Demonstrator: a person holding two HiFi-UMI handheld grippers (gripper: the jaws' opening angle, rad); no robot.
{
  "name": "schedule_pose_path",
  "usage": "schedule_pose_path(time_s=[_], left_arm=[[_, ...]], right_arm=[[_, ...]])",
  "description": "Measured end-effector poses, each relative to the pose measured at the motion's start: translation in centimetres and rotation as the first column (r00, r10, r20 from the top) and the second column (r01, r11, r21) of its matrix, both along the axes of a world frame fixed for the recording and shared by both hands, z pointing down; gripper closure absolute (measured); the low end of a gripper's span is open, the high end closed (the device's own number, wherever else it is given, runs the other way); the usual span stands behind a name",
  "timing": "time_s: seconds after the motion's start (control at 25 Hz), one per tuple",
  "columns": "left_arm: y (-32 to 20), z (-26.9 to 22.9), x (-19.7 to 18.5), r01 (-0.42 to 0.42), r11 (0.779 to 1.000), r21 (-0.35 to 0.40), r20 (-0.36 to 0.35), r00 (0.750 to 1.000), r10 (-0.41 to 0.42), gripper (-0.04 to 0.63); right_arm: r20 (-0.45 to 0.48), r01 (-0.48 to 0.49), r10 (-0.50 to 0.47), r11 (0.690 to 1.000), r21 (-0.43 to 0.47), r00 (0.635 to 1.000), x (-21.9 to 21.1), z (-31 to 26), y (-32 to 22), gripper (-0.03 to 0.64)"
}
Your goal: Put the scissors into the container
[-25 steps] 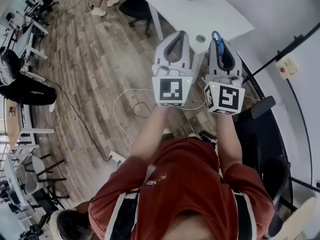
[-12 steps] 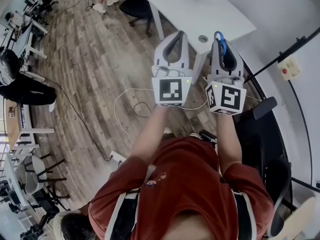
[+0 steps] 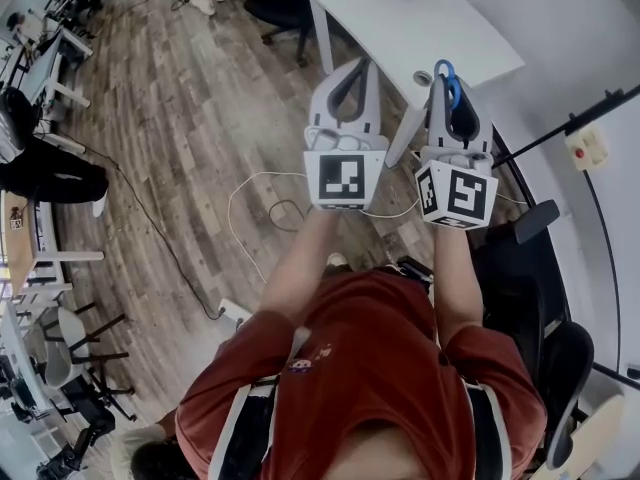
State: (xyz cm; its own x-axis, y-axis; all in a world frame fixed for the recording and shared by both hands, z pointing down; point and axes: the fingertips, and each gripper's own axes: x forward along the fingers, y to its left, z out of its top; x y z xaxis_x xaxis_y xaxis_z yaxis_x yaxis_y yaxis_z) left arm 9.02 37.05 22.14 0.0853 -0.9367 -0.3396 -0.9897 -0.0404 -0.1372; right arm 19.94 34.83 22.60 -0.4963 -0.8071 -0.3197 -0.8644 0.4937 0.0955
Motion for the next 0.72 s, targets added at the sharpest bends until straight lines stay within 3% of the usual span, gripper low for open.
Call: schedule_pose_path(time_s=[0.24, 0.72], left_arm=[[0.4, 1.5, -3.7, -0.003, 1.000, -0.017, 0.030, 1.000, 0.003, 0.583], [-2.5, 2.7, -8.2, 0.042, 0.999, -0.028, -0.014, 0.999, -0.042, 0.583]], right_arm=[[-0.006, 0.006, -0.006, 1.000, -0.002, 1.000, -4.0, 1.3, 0.8, 0.558], [-0.003, 0.049, -0.049, 0.999, -0.018, 0.999, -8.6, 2.3, -2.9, 0.558]])
